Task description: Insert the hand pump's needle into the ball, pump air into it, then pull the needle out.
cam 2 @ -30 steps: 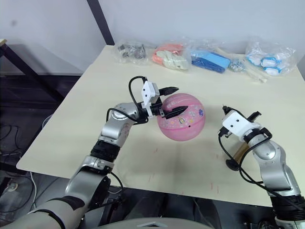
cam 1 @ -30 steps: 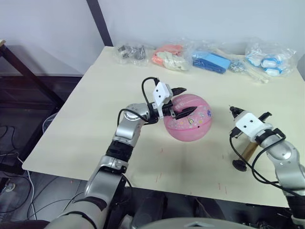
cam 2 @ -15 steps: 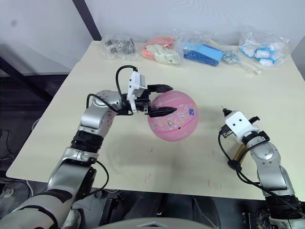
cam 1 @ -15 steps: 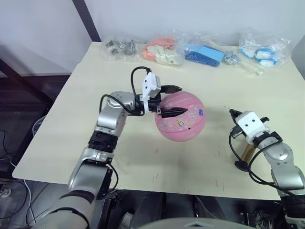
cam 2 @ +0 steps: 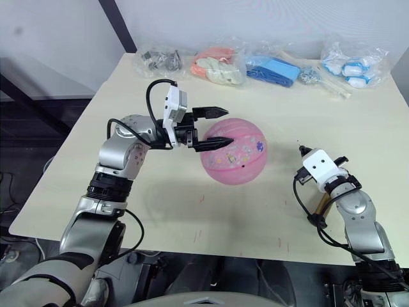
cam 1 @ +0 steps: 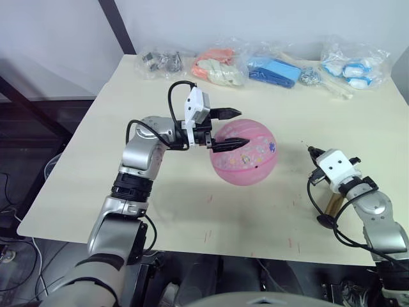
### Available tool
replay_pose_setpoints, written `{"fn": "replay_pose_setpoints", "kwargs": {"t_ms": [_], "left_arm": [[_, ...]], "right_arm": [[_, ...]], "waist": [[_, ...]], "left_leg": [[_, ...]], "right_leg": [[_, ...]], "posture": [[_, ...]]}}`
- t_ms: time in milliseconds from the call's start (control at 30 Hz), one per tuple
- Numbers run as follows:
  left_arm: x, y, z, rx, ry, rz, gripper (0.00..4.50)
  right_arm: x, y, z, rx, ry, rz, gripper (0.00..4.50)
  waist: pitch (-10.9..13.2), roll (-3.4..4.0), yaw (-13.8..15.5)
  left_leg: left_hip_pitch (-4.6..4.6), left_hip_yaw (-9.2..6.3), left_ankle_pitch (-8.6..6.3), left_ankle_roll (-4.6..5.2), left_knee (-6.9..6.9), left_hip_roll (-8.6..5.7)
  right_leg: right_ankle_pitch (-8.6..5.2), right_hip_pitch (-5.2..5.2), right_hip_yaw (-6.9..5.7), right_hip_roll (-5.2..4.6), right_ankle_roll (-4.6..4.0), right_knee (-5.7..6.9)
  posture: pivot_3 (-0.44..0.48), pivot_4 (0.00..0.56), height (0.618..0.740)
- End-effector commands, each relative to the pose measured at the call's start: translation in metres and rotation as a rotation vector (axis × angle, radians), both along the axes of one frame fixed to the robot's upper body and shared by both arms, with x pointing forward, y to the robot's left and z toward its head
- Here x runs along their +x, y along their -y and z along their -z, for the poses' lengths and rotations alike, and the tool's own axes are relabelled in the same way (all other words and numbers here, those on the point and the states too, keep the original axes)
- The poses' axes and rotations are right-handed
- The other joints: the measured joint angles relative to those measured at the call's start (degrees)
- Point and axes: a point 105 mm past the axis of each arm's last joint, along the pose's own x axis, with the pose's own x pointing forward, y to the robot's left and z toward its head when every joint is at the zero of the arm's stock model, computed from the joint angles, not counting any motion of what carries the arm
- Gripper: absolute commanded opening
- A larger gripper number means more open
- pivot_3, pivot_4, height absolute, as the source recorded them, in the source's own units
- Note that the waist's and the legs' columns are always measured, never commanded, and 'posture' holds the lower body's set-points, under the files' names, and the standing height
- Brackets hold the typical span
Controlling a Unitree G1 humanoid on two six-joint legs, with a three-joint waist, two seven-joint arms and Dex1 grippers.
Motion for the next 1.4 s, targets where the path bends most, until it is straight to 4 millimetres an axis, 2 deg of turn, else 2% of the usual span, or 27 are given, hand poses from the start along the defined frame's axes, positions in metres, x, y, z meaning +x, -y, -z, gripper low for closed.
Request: {"fn": "replay_pose_setpoints", "kwargs": {"t_ms": [33,233,400,500,767,1000,1300,1400], "left_arm": [[-0.009,-0.004,-0.023,-0.043,0.073,0.037,4.5],[-0.03,-0.028,-0.021,-0.002,0.06,0.118,4.5],[-0.051,-0.063,-0.005,0.101,0.004,0.146,4.5],[-0.063,-0.077,0.004,0.143,-0.021,0.144,4.5],[-0.079,-0.093,0.012,0.144,-0.047,0.08,4.5],[-0.087,-0.097,0.017,0.12,-0.07,0.044,4.5],[-0.089,-0.102,0.018,0.101,-0.08,0.028,4.5],[-0.089,-0.105,0.02,0.099,-0.084,0.021,4.5]], "right_arm": [[0.001,0.008,-0.011,0.015,0.044,0.023,0.09],[0.002,0.018,-0.011,0.029,0.037,0.045,0.09],[0.006,0.025,-0.008,0.062,0.021,0.069,0.09],[0.009,0.029,-0.007,0.068,0.014,0.078,0.09],[0.016,0.038,-0.005,0.105,-0.004,0.124,0.09],[0.022,0.037,-0.008,0.14,-0.003,0.113,0.09],[0.011,0.037,-0.032,0.218,0.036,0.036,4.49],[-0.002,0.032,-0.045,0.279,0.06,-0.033,4.49]], "waist": [[0.0,0.0,-0.01],[0.01,0.0,-0.11],[0.04,0.03,-0.23],[0.05,0.06,-0.12],[0.06,0.08,-0.25],[0.07,0.09,-0.07],[0.08,0.11,-0.18],[0.08,0.12,-0.18]], "left_leg": [[0.0,0.0,0.0,0.0,0.03,0.0],[0.0,0.06,0.0,0.0,0.14,0.01],[0.01,0.07,0.05,-0.09,0.2,0.02],[0.02,0.06,0.07,-0.12,0.2,0.05],[0.04,0.08,0.08,-0.13,0.23,0.09],[0.04,0.08,0.1,-0.16,0.23,0.14],[0.04,0.1,0.11,-0.17,0.24,0.14],[0.04,0.09,0.11,-0.17,0.23,0.15]], "right_leg": [[0.0,0.0,0.0,0.0,0.0,0.04],[0.0,-0.07,0.07,0.0,-0.01,0.31],[-0.04,-0.23,0.12,0.03,-0.16,0.65],[0.03,-0.25,0.11,0.08,-0.49,0.69],[0.13,-0.26,0.13,0.09,-0.67,0.73],[0.18,-0.27,0.13,0.15,-0.76,0.76],[0.19,-0.27,0.14,0.14,-0.77,0.76],[0.19,-0.27,0.13,0.14,-0.77,0.76]], "posture": [[0.0,0.15,0.736],[0.0,0.15,0.736],[0.0,0.15,0.736],[0.0,0.15,0.736],[0.0,0.15,0.736],[0.0,0.15,0.736],[0.0,0.15,0.736],[0.0,0.15,0.736]]}}
